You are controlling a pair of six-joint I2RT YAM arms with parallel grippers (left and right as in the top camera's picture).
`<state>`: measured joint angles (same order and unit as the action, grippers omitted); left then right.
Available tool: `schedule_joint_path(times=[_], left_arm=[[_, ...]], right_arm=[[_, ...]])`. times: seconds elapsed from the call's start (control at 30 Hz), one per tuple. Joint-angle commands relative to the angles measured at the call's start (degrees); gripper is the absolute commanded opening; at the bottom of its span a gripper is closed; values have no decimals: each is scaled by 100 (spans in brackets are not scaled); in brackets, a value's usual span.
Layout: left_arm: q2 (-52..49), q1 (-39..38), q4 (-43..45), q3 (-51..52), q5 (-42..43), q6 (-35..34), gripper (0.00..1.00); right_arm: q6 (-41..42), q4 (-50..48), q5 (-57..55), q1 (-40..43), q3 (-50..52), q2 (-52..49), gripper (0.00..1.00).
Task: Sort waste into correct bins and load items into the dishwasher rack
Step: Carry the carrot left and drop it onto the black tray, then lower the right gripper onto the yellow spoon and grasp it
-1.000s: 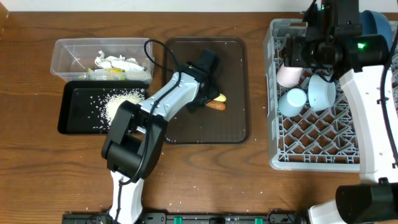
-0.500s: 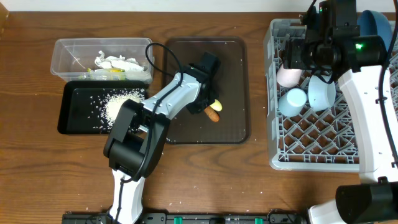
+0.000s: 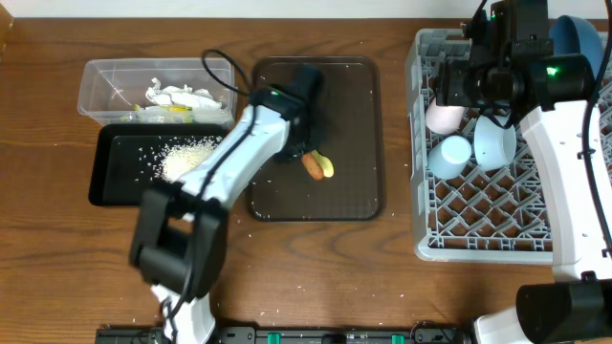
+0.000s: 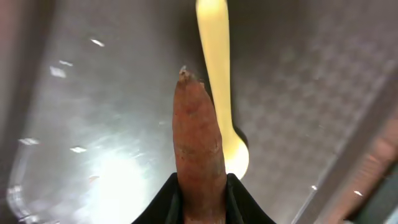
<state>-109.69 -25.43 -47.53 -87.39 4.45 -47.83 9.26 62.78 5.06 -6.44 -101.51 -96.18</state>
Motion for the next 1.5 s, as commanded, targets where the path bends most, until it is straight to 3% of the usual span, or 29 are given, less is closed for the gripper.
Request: schedule_joint_path(times=[0.0,0.27,0.43,0.77,1.1,1.27,1.47], left_arm=[[391,409,-302,-136,-468,238,12],[627,2129,-1250,-42,-990,-728,9],[490,2817,-1130,354,-1182,-1362,10],[11,3318,-334,1106,-1182,-1377,11],[-96,3320,-356,1106,-1314,-1215,33],[-90,3320,-356,1104,-1309,-1139,60],[127,3377,-531,935,-1307,-654,64]], right_arm=[[76,4,-76,-9,44,-17,65],[83,-55,-72,-177,55,-55,65],[197,-289,129,-442,155,-146,66],[354,-1572,393,-1829,564,-828,67],[557,-1943,385,-2605,564,-2000,60],[658,-1635,468,-2627,564,-2271,60],[658,-1370,463,-2627,597,-2334,64]])
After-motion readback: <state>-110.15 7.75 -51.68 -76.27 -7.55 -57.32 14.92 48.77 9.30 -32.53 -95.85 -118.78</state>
